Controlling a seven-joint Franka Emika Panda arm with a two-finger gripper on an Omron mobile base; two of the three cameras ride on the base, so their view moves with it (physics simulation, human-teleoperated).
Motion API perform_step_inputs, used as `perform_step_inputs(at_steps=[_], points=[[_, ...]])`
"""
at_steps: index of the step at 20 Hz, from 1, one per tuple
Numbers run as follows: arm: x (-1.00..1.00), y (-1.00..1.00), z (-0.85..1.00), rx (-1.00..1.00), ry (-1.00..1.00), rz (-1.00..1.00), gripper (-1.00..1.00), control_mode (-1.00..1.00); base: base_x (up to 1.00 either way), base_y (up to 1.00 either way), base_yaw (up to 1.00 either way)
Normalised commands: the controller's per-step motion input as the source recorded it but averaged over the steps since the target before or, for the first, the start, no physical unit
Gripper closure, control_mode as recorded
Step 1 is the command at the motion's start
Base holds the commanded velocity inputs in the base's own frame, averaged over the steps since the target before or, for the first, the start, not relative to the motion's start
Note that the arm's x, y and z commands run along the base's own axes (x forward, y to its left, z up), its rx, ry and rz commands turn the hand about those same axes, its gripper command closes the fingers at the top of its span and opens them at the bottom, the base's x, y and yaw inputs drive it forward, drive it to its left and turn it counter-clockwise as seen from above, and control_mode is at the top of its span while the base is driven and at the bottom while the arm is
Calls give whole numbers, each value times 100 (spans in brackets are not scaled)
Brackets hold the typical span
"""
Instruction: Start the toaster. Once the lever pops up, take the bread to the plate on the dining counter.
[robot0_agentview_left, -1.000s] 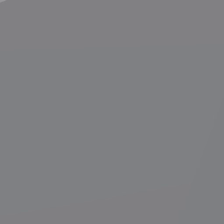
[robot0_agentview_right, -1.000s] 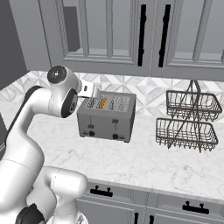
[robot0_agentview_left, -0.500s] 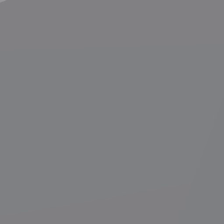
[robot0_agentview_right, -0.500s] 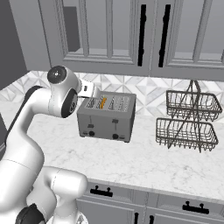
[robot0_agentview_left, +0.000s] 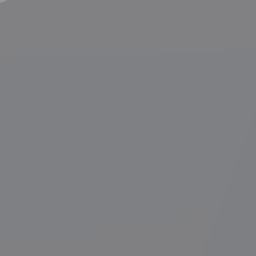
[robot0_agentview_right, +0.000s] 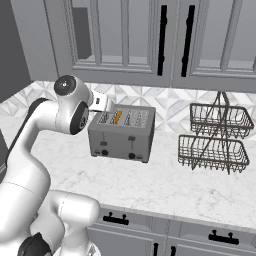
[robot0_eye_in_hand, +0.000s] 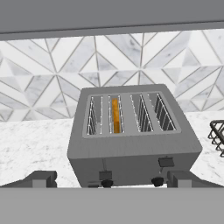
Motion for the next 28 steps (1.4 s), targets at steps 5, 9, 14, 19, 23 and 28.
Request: perform_step_inputs(at_steps=[5, 9, 14, 19, 23, 28], points=[[0, 0, 0, 0, 0, 0, -100, -100, 0, 0, 0], [0, 0, 0, 0, 0, 0, -100, -100, 0, 0, 0], [0, 0, 0, 0, 0, 0, -100, -100, 0, 0, 0], [0, 0, 0, 0, 0, 0, -100, -100, 0, 0, 0], [0, 0, 0, 0, 0, 0, -100, -100, 0, 0, 0], [0, 0, 0, 0, 0, 0, -100, -100, 0, 0, 0]])
